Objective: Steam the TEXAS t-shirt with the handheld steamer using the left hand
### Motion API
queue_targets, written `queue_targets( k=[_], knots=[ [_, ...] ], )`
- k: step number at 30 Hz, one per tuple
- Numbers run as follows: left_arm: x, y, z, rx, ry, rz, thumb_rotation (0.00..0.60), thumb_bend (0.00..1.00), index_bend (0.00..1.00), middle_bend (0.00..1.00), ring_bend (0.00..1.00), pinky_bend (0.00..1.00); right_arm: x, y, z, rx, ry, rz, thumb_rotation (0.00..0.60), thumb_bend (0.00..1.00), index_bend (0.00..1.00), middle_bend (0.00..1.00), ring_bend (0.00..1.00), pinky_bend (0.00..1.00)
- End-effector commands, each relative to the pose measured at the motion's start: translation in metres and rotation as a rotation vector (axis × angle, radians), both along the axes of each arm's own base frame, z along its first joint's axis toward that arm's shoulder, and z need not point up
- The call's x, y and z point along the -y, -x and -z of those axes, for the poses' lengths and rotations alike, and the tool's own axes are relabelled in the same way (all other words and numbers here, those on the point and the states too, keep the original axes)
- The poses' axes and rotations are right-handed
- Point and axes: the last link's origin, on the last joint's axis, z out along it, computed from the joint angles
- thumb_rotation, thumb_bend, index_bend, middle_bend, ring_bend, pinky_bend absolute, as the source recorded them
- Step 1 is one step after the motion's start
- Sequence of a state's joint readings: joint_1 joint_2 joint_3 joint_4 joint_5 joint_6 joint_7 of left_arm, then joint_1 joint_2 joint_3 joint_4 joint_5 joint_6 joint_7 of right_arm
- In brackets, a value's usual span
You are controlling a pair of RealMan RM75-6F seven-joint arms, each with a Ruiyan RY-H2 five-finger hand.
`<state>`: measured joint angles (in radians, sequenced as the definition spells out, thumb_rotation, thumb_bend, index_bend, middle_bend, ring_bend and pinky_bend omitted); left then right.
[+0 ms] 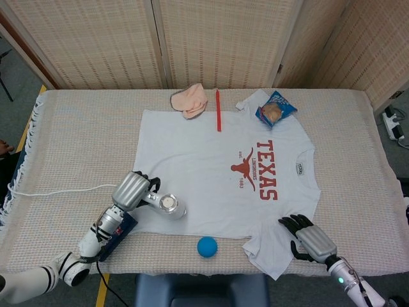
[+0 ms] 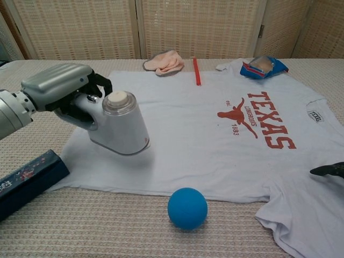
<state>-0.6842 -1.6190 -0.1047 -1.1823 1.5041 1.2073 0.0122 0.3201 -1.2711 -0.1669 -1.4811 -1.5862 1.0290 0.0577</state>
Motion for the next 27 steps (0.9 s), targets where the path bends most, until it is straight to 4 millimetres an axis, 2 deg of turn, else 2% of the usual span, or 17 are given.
queue_targets(
  k=[1, 6, 15, 18, 23, 25, 27],
  knots=[
    [-0.027, 0.022, -0.021, 0.007, -0.087, -0.111, 0.6, 0.29, 0.83, 0.9, 0.73, 0.68, 0.0, 0.0, -0.001, 0.001, 0.002, -0.002, 0.37, 0.77, 0.0, 0.06, 0.0, 0.0],
    [-0.049, 0.062, -0.036, -0.015, -0.157, -0.265, 0.6, 0.29, 0.83, 0.9, 0.73, 0.68, 0.001, -0.003, -0.002, 0.005, 0.008, -0.01, 0.37, 0.77, 0.0, 0.06, 0.0, 0.0],
    [-0.062, 0.122, -0.056, -0.08, -0.247, -0.439, 0.6, 0.29, 0.83, 0.9, 0.73, 0.68, 0.003, -0.006, -0.004, 0.006, 0.016, -0.021, 0.372, 0.77, 0.0, 0.06, 0.0, 0.0],
    [-0.062, 0.136, -0.057, -0.079, -0.25, -0.489, 0.6, 0.29, 0.83, 0.89, 0.73, 0.68, 0.003, -0.007, -0.005, 0.008, 0.019, -0.022, 0.371, 0.77, 0.0, 0.06, 0.0, 0.0],
    [-0.059, 0.147, -0.055, -0.113, -0.252, -0.511, 0.6, 0.29, 0.82, 0.88, 0.72, 0.68, 0.003, -0.007, -0.005, 0.008, 0.02, -0.023, 0.369, 0.77, 0.0, 0.06, 0.0, 0.0],
    [-0.058, 0.151, -0.054, -0.115, -0.249, -0.526, 0.6, 0.29, 0.79, 0.85, 0.7, 0.68, 0.003, -0.008, -0.006, 0.008, 0.021, -0.025, 0.372, 0.77, 0.0, 0.06, 0.0, 0.0],
    [-0.057, 0.155, -0.051, -0.109, -0.236, -0.548, 0.6, 0.24, 0.64, 0.73, 0.59, 0.67, 0.003, -0.008, -0.006, 0.008, 0.023, -0.025, 0.372, 0.77, 0.0, 0.06, 0.0, 0.0]
  ],
)
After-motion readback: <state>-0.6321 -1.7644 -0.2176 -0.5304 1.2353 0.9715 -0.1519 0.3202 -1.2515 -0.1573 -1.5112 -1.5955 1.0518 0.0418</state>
